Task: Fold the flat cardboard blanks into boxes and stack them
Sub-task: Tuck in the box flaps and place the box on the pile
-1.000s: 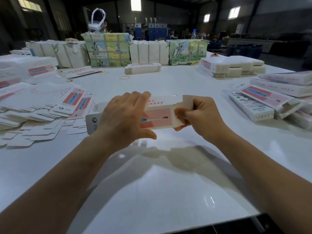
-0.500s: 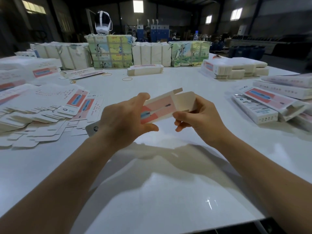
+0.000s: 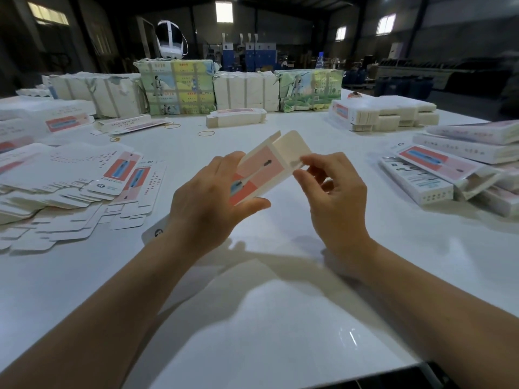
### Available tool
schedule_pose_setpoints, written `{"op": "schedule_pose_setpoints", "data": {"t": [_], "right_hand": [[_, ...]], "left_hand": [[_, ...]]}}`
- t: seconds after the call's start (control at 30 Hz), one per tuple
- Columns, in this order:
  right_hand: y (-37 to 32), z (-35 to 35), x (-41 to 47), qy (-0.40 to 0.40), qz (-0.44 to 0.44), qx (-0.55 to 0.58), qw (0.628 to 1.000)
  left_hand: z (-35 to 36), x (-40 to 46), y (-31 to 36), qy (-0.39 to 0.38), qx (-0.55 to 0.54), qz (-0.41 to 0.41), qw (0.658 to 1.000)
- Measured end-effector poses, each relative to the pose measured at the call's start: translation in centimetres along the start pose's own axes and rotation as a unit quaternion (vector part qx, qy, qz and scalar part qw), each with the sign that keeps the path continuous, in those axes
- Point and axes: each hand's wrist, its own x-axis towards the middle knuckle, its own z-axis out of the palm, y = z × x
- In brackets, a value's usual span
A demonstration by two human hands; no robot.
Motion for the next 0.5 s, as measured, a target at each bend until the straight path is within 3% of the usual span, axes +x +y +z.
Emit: {"op": "schedule_pose_setpoints", "data": {"t": [0.33, 0.5], "right_hand": [[-0.8, 0.7, -1.1, -0.043, -0.119, -0.021, 0.992], [-0.3, -0.1, 0.0, -0.022, -0.195, -0.157, 0.968]], "left_hand": [[-0.3, 0.4, -1.4, -0.024, -0.020, 0.033, 0.999], [-0.5, 0.5, -1.8, -0.035, -0.043, 0.027, 0.998]]}}
